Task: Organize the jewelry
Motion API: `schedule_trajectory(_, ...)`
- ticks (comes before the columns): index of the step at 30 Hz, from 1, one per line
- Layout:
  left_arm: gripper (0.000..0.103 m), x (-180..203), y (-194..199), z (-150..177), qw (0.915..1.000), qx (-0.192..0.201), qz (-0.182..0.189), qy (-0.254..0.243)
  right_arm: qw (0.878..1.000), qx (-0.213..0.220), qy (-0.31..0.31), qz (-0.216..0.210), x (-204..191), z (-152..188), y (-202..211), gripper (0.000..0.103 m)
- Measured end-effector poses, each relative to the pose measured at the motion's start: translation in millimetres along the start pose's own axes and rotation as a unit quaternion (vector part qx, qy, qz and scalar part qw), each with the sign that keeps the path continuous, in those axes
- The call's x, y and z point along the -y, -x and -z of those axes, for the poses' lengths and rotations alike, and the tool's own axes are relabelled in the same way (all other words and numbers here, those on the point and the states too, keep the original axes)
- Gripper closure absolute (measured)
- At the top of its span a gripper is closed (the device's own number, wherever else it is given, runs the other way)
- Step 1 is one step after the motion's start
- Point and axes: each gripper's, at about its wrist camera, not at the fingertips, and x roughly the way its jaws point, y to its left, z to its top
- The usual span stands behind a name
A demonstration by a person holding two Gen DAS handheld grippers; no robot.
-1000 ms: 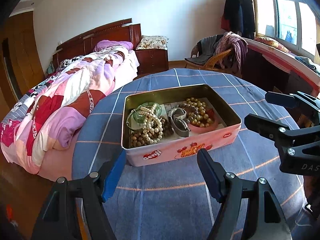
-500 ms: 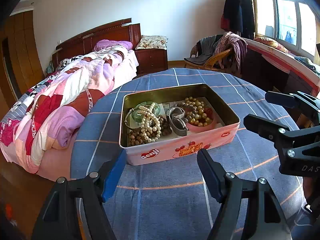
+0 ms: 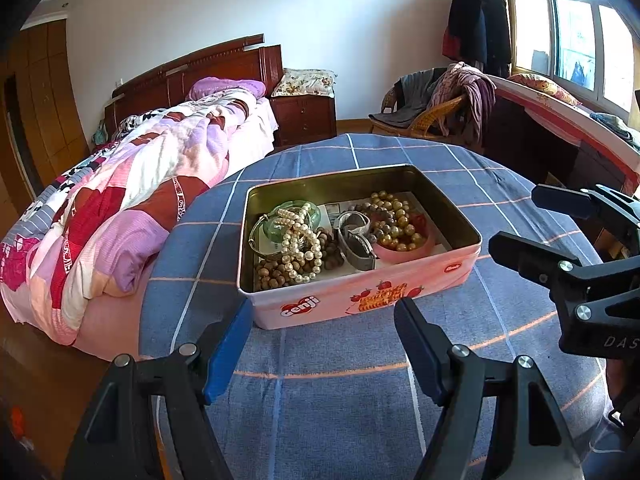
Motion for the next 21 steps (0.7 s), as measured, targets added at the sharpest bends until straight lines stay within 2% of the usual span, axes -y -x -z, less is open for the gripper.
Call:
schedule_trajectory(13, 0.030, -1.1, -0.2, 0.3, 0.9999, -0.001, 0.010, 0.009, 1.000, 0.000, 0.000, 0.000, -0.2, 1.0, -0.1, 0.019)
schedule_trajectory(16, 0.015, -1.2, -0.1, 0.3, 1.0000, 0.001, -0.001, 0.009, 1.000, 0.000, 0.000, 0.000, -0.1, 1.0, -0.1, 0.019)
schedule_trajectory(21, 0.014, -2.2, 0.5, 0.2, 0.9997, 0.004, -0.024, 0.004, 1.000, 0.000, 0.000, 0.000, 0.2, 1.1, -0.2, 0.019)
